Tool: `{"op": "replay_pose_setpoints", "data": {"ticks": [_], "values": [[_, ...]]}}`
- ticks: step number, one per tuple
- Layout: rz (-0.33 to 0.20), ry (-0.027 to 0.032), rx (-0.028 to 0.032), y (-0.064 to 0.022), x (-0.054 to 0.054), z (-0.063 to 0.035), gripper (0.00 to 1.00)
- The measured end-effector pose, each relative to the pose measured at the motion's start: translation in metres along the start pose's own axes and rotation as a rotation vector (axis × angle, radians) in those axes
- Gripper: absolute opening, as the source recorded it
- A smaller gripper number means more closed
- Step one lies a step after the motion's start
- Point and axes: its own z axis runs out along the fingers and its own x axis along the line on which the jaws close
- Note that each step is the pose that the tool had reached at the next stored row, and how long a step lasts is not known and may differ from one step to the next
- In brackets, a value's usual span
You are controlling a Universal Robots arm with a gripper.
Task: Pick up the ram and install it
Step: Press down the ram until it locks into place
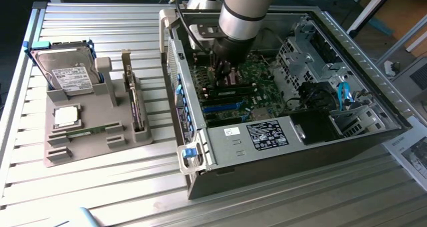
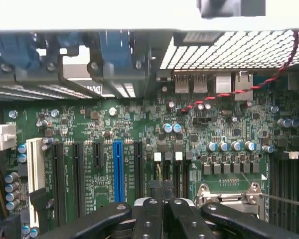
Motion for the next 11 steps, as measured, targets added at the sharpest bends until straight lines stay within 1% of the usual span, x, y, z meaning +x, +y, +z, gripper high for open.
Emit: {"op": "replay_pose_setpoints", "data": {"ticks": [2,7,11], "values": [[0.000,0.0000,0.0011,0.0022,0.0000,0.0000,0.10],[0.000,0.0000,0.0013,0.0030,0.0001,0.0000,0.10],[0.000,-0.0001,0.0024,0.0054,0.0001,0.0001,0.10]]}}
